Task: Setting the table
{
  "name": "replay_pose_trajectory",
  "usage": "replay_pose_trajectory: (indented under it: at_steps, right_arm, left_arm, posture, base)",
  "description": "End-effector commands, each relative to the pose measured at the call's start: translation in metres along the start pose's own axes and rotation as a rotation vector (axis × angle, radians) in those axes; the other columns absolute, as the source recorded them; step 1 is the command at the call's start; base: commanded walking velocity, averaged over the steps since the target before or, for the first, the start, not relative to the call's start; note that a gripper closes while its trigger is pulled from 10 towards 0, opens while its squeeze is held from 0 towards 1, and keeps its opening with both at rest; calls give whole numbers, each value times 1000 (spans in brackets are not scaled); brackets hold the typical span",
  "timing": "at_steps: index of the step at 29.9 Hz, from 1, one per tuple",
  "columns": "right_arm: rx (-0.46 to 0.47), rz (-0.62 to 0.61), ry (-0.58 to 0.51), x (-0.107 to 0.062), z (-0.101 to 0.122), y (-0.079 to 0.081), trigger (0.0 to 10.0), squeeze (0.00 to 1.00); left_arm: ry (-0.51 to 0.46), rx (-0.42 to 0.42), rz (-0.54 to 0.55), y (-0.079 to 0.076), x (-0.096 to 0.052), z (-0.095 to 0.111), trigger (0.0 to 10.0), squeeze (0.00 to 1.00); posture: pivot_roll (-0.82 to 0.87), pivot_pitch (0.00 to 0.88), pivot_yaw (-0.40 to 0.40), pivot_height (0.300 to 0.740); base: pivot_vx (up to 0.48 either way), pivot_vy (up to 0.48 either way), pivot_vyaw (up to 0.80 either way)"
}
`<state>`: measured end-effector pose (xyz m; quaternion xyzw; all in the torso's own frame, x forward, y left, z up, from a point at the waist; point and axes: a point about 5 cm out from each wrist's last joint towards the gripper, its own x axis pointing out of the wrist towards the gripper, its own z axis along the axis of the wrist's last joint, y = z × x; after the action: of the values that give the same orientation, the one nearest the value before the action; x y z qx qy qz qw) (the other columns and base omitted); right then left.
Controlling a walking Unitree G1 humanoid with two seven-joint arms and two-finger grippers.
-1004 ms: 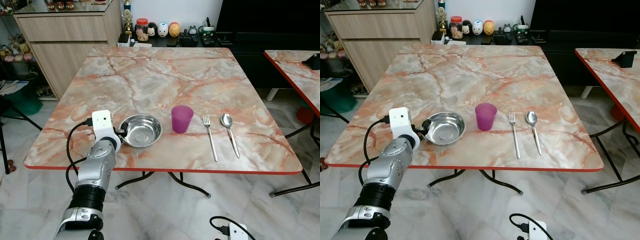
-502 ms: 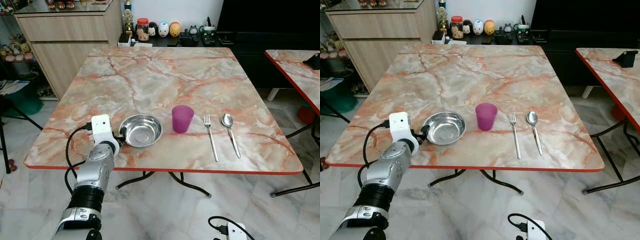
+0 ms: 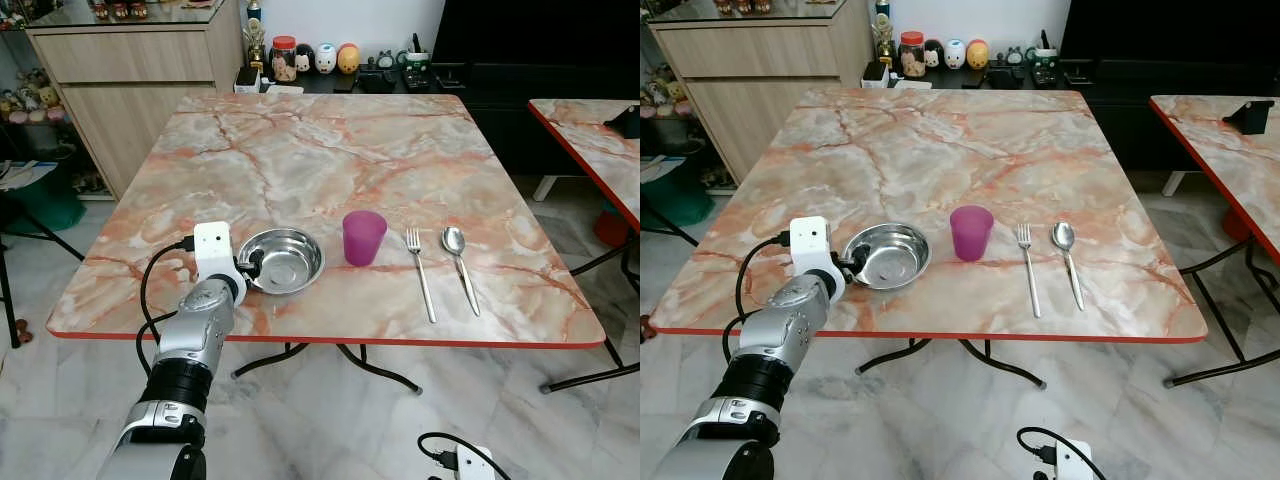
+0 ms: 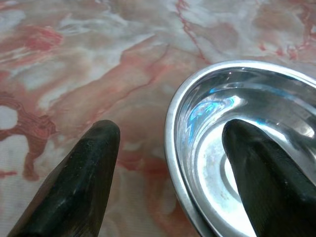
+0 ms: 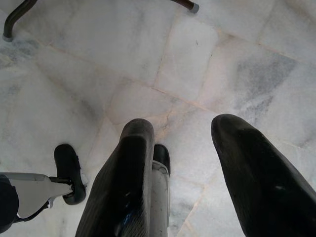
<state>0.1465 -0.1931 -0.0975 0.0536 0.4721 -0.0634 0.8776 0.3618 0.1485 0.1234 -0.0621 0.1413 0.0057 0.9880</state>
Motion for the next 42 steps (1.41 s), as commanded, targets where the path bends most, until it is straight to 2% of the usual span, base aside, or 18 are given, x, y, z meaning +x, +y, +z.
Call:
replay_pose_trajectory:
  at_steps: [1,12,13,14,15,18,26,31,37,42]
  right_arm:
    - [7,-3,10,0,-1,-1,10000,0]
    - [9,2,12,0,0,2,10000,0]
    - [8,3,13,0,-1,3,10000,0]
    - [8,3,13,1,-1,3,10000,0]
    - [7,4,14,1,-1,4,10000,0]
    - [4,10,17,1,-1,9,10000,0]
    - [-2,12,17,2,1,10,10000,0]
    - [-5,14,18,2,2,10,10000,0]
    - [-8,24,21,2,1,19,10000,0]
    - [-9,26,19,2,1,19,10000,0]
  left_arm:
    - [14,24,2,0,2,2,10000,0]
    - [44,23,-6,-1,3,-2,10000,0]
    - [45,22,-10,-2,3,-2,8431,0]
    - [45,21,-13,-2,3,-2,8431,0]
    - [44,19,-15,-2,3,-2,0,0]
    - [41,16,-18,-3,3,-1,0,0]
    - [30,16,-6,-1,2,0,0,0]
    - [22,51,6,2,2,3,0,0]
    - [13,56,8,2,1,5,0,0]
    - [6,65,12,2,1,6,0,0]
  posture:
    - [25,0,-7,740]
    - [25,0,-6,740]
    - [25,0,-5,740]
    - [25,0,-5,740]
    - [25,0,-5,740]
    - [27,0,-7,740]
    - [27,0,-7,740]
    - [29,0,-9,740]
    - [29,0,-8,740]
    - [29,0,-9,740]
  base:
    - [0,0,0]
    - [0,0,0]
    - [0,0,0]
    - [0,0,0]
    - [0,0,0]
    - [0,0,0]
    - [0,0,0]
    - [0,0,0]
    - [0,0,0]
    - [0,0,0]
